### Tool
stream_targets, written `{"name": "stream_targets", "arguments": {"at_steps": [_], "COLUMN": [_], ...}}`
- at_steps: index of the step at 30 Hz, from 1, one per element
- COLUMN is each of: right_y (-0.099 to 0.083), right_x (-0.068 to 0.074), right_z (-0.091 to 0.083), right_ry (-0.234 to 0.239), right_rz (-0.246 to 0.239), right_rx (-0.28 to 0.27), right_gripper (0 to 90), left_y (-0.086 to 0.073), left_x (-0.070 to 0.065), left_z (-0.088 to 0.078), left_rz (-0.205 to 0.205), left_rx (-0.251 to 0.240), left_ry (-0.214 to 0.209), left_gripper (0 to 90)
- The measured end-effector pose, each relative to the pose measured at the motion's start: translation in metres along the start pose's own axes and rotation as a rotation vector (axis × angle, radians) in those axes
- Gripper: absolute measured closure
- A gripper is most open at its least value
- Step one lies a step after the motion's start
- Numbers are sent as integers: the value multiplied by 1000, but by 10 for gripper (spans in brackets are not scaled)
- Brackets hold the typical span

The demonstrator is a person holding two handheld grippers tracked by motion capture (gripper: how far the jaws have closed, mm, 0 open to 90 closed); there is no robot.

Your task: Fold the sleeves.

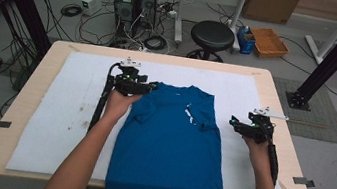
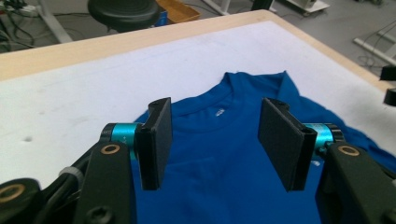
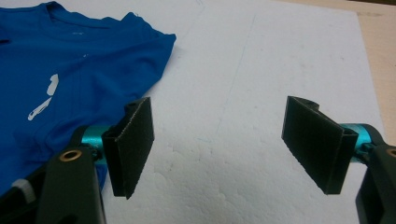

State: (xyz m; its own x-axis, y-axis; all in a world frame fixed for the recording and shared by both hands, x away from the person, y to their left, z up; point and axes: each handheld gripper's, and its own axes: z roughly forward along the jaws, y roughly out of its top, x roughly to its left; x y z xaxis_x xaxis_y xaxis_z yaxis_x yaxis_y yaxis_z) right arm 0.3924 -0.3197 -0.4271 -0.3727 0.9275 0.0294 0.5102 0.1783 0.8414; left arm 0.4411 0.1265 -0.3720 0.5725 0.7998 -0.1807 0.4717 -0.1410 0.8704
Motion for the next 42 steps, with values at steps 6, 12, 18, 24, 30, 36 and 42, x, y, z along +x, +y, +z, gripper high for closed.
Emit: {"name": "stream_targets", "arguments": {"at_steps": [6,12,18,24,30,36,42], "right_y": [0,1,4,3,0,1,0], "right_x": [2,5,3,1,-3,0,3], "right_z": [-1,2,7,6,0,1,4], "right_ry": [7,29,56,68,65,64,67], "right_rz": [-4,-38,-26,-40,-29,-16,-28], "right_rx": [-3,-10,4,24,16,4,14], "right_gripper": [250,213,205,200,200,200,200], "left_y": [-22,-61,-80,-90,-102,-108,-109], "left_x": [23,48,57,59,56,58,61], "left_z": [-20,-37,-53,-64,-74,-79,-81], "left_rz": [-9,-40,-37,-3,44,27,19], "left_rx": [-39,-75,-160,-193,-204,-202,-217], "left_ry": [33,20,-16,-42,-61,-57,-45], "left_gripper": [291,266,266,266,266,266,266]}}
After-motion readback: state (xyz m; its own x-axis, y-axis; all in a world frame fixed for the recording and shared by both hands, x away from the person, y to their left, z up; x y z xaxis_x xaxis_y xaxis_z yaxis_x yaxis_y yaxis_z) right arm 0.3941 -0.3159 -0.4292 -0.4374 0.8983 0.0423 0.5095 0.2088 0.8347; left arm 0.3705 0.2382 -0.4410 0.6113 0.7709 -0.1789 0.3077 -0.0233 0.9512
